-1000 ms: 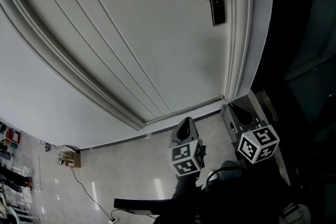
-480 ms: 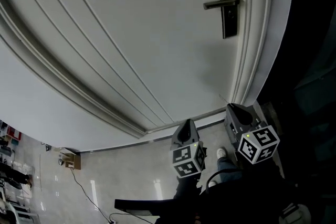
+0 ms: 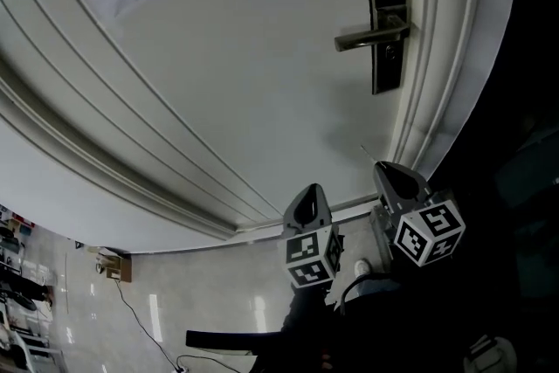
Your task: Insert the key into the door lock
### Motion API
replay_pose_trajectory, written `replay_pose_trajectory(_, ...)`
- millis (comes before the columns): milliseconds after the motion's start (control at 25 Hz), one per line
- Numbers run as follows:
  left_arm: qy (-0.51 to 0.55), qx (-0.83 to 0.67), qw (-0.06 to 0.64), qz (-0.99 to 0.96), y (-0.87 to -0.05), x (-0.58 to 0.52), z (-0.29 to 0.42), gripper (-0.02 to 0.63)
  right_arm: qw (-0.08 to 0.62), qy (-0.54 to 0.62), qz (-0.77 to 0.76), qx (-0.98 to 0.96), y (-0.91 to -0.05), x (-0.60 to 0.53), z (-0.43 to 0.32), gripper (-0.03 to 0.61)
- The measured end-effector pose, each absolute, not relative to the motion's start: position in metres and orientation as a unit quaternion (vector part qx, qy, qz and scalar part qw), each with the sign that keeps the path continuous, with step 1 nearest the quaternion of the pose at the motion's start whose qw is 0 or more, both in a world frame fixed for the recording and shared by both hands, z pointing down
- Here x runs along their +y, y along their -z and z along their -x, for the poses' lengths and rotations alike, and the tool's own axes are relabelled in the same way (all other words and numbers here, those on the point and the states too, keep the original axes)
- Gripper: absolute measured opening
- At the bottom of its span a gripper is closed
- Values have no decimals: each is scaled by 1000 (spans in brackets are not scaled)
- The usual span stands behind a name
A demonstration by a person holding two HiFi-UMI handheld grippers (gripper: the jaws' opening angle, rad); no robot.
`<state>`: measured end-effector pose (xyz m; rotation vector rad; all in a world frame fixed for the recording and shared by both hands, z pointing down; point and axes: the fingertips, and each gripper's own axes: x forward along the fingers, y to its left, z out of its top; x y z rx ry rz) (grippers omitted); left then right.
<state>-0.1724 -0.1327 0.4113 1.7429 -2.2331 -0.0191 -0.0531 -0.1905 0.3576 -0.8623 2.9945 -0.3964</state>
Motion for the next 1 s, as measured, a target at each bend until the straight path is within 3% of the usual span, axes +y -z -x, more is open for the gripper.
replay_pose_trajectory(1000, 32, -728, 54, -683, -301, -282, 140, 2, 45, -30, 342, 938, -272, -305, 37, 13)
